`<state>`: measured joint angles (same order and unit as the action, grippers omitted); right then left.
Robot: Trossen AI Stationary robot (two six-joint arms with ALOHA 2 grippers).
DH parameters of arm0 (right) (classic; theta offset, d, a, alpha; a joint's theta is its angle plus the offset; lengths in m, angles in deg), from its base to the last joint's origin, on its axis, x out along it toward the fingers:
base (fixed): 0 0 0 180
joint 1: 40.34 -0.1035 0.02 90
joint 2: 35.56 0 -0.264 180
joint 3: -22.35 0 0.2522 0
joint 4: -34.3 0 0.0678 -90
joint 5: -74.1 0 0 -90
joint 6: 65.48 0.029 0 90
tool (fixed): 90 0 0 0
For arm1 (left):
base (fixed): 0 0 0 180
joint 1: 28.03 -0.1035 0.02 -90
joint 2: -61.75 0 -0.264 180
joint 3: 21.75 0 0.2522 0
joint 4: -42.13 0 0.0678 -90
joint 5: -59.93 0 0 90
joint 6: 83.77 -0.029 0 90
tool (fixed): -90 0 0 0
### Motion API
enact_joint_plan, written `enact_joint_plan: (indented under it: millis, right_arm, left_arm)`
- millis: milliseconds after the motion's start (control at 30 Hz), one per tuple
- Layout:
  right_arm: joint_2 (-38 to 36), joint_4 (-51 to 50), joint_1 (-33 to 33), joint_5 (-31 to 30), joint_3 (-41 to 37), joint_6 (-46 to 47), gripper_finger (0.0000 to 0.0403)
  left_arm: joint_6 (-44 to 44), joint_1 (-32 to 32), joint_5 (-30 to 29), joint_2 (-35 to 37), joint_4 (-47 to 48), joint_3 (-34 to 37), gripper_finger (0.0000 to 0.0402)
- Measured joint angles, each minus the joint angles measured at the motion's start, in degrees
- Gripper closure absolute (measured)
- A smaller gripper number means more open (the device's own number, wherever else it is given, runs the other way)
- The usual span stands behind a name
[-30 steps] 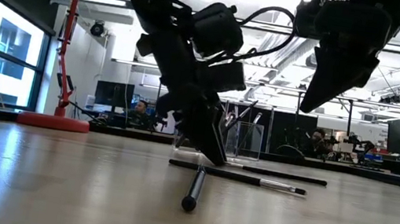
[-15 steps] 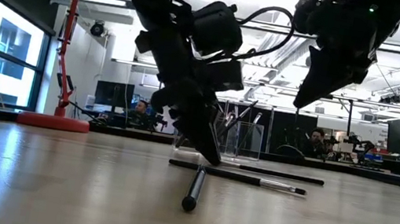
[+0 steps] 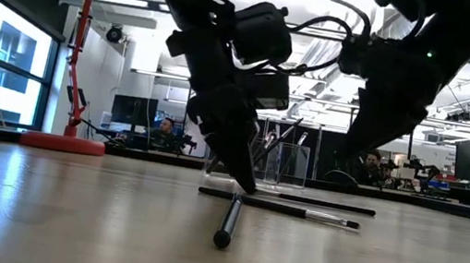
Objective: Put items in baskets/containers
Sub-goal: Put the eyeshadow brush into the transparent organizer
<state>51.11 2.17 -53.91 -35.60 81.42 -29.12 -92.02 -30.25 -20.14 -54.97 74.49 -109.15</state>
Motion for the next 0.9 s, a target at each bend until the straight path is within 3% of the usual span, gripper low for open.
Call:
enact_joint_plan:
  millis: [167,533,900]
  right_arm:
    - [0.0,2.1,2.0,1.7,-1.3,-7.8,0.0263]
    - [5.6,6.8,2.8,7.1,-1.3,-12.0,0.0217]
    - [6.6,11.5,0.3,0.6,-1.1,-9.6,0.0217]
  left_arm:
    - [0.0,0.0,-0.1,-0.1,3.1,-2.5,0.0401]
    - [1.1,0.0,-0.3,-0.2,4.0,-3.5,0.0401]
    - [1.4,0.0,-0.3,0.0,5.5,-3.7,0.0401]
